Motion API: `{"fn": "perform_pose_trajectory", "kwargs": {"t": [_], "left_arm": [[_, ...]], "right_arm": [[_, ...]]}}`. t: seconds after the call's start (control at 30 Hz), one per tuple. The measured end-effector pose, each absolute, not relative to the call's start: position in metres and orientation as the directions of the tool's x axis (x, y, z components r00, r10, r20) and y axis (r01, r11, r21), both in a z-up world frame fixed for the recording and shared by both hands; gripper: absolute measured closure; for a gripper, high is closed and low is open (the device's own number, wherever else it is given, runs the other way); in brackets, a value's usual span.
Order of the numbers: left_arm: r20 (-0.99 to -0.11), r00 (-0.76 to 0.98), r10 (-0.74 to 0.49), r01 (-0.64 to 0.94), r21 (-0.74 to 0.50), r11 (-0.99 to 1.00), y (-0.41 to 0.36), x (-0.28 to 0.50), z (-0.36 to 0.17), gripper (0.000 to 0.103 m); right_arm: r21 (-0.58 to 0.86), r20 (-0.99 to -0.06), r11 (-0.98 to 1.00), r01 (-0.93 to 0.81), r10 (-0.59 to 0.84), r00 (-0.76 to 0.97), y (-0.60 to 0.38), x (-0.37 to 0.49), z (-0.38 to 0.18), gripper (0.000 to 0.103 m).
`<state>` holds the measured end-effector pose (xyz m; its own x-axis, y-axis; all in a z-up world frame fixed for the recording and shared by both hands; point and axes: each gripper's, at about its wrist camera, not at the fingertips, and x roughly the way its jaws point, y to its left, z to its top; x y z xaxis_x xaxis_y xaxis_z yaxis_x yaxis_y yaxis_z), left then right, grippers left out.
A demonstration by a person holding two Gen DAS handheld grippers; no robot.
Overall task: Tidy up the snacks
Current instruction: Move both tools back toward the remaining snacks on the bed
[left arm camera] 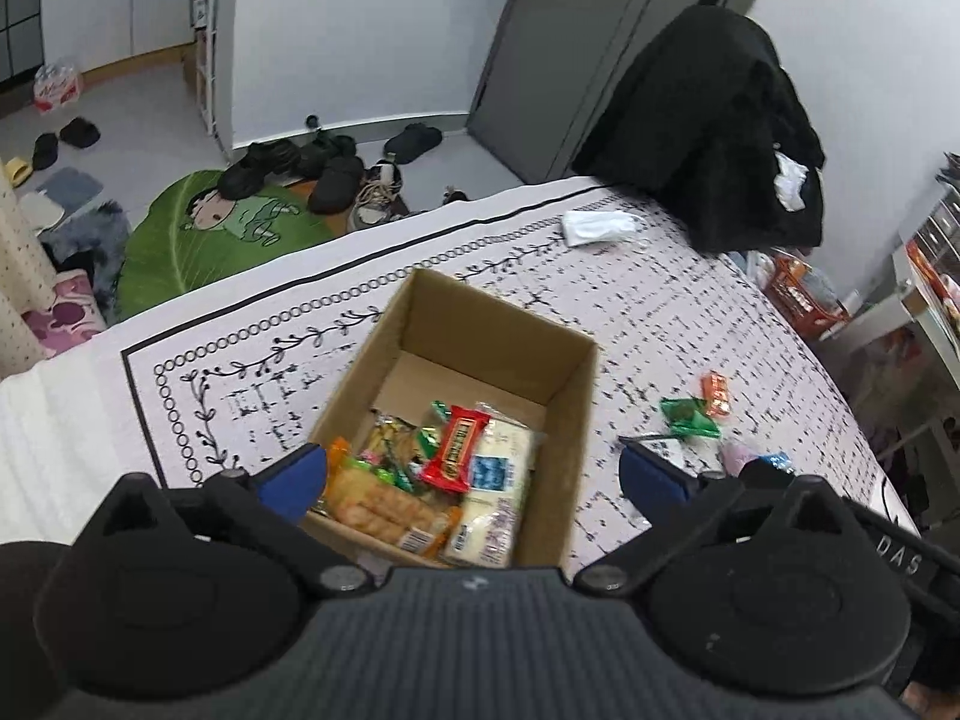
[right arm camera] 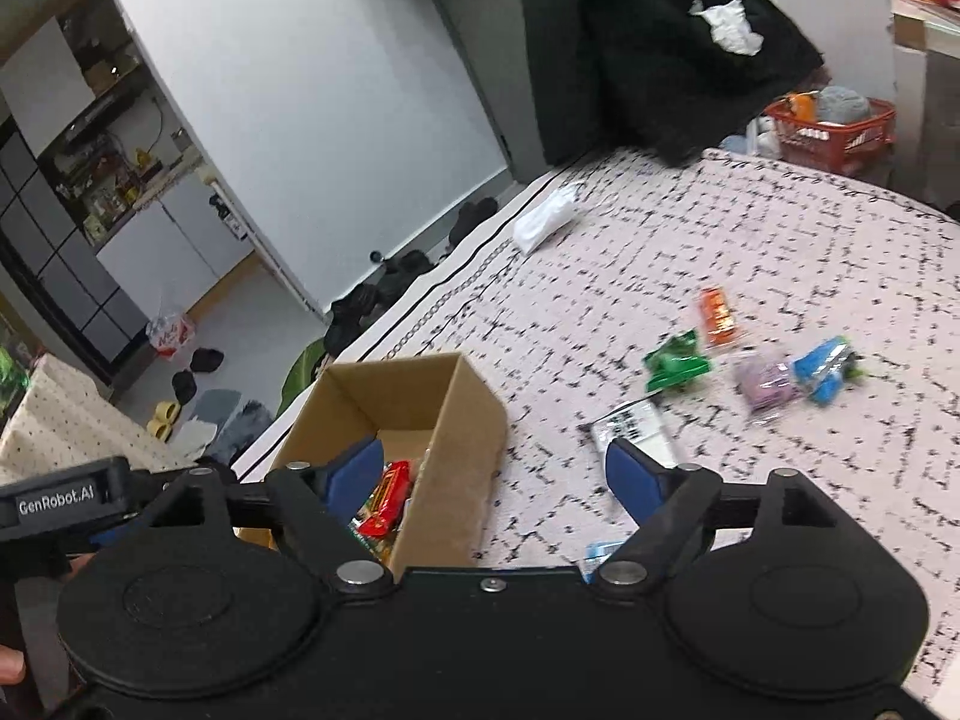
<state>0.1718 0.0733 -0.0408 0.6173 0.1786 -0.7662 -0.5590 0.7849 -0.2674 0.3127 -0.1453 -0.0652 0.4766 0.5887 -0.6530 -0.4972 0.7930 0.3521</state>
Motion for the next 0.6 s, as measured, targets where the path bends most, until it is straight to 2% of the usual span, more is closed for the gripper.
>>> {"fn": "perform_pose_trajectory", "kwargs": {"t": [0.13,0.27,0.6], "left_arm": [[-0.758,0.628,0.179,-0.548,-0.266,0.793,0.061,0.172,-0.037,0.000],[-0.751,0.635,0.182,-0.530,-0.252,0.810,0.047,0.174,-0.034,0.000],[-0.742,0.650,0.167,-0.512,-0.265,0.817,0.022,0.182,-0.036,0.000]], "right_arm": [[0.365,-0.657,0.810,-0.459,0.574,0.489,-0.164,0.319,-0.066,0.020],[0.372,-0.656,0.820,-0.436,0.564,0.501,-0.182,0.322,-0.067,0.013],[0.399,-0.650,0.841,-0.365,0.540,0.535,-0.225,0.329,-0.072,0.012]]}}
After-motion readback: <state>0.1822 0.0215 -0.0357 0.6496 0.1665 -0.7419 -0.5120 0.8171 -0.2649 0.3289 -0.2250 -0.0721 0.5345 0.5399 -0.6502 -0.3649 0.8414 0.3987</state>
